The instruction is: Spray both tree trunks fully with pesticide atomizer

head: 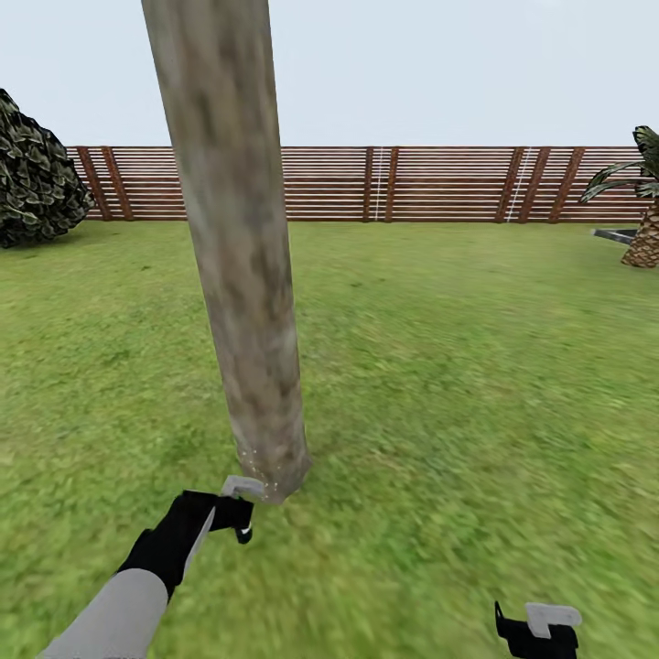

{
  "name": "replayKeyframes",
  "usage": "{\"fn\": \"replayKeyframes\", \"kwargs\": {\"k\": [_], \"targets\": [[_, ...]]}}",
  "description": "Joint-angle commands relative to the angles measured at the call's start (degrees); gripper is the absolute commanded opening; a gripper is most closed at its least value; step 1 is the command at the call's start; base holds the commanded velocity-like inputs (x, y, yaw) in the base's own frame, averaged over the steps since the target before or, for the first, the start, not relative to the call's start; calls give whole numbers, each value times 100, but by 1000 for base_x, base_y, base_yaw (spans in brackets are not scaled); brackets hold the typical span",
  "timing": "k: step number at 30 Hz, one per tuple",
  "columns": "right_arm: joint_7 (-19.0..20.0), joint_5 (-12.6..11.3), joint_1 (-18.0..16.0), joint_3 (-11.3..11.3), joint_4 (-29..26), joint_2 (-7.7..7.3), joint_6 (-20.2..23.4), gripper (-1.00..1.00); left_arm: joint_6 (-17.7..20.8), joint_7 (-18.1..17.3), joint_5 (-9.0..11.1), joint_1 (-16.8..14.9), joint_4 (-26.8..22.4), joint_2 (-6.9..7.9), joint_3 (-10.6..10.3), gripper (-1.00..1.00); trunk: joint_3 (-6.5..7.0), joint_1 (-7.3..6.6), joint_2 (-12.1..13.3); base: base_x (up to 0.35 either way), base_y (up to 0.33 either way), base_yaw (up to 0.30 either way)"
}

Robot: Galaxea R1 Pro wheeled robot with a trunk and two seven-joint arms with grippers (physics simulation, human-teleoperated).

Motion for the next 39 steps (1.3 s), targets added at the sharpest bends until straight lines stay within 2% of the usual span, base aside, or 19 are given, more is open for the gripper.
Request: {"fn": "replayKeyframes", "kwargs": {"k": [1,2,3,6,7,9,13,14,17,18,21,24,27,28,30,32,35,37,39], "targets": [[0,0,1,0,0,0,0,100,3,-1,-7,-12,-17,18,-4,-100,0,0,0,0,0,0],[0,0,2,0,0,1,0,100,9,-2,-13,-43,-42,89,-7,-100,0,0,0,0,0,0],[0,0,1,0,0,1,0,100,127,-5,4,-74,-79,380,5,-100,0,0,0,-49,0,0],[0,0,2,0,4,3,0,100,334,-11,26,-69,-102,643,-3,-100,0,0,0,-219,0,0],[0,0,4,0,4,1,0,100,346,-11,27,-65,-104,651,-5,-100,0,0,0,-307,0,0],[-4,0,5,0,4,0,0,100,367,-12,32,-74,-109,542,-9,-100,0,0,0,-131,0,0],[-6,0,6,0,8,-1,0,100,398,-14,19,-95,-115,156,-41,-100,0,0,0,-29,0,0],[-4,0,6,0,9,-1,0,100,410,-18,17,-105,-129,128,-64,-100,0,0,0,-4,0,0],[-3,0,6,0,9,-1,0,100,433,-93,25,-183,-342,203,-63,-100,0,0,0,-1,0,0],[-1,0,6,0,9,-1,0,100,568,-381,30,-241,-575,500,-43,-100,0,0,0,0,0,0],[-2,0,6,0,9,-1,0,100,919,-723,26,-254,-955,707,-47,-100,0,0,0,0,0,0],[-4,0,6,0,9,-1,0,100,1055,-849,6,-233,-1259,658,-111,-100,0,0,0,0,0,0],[-1,0,6,0,9,-1,0,100,1078,-862,13,-215,-1296,544,-392,-100,0,0,0,0,0,0],[-2,0,6,0,9,-1,0,100,1103,-864,21,-213,-1304,532,-492,-100,0,0,0,0,0,0],[0,0,6,0,9,-1,0,100,1124,-869,35,-232,-1309,566,-527,-100,0,0,0,0,0,0],[0,0,6,0,9,-1,0,100,1132,-872,33,-246,-1345,620,-516,-100,0,0,0,-56,0,0],[-2,0,6,0,9,-1,0,100,1147,-874,33,-252,-1551,758,-296,-100,0,0,0,-283,0,0],[-1,0,6,0,9,-1,0,100,1148,-878,32,-252,-1611,786,-218,-100,0,0,0,-286,0,0],[-1,0,6,0,9,-1,0,100,1140,-876,2,-211,-1667,747,-244,-100,0,0,0,-63,0,0]]}}
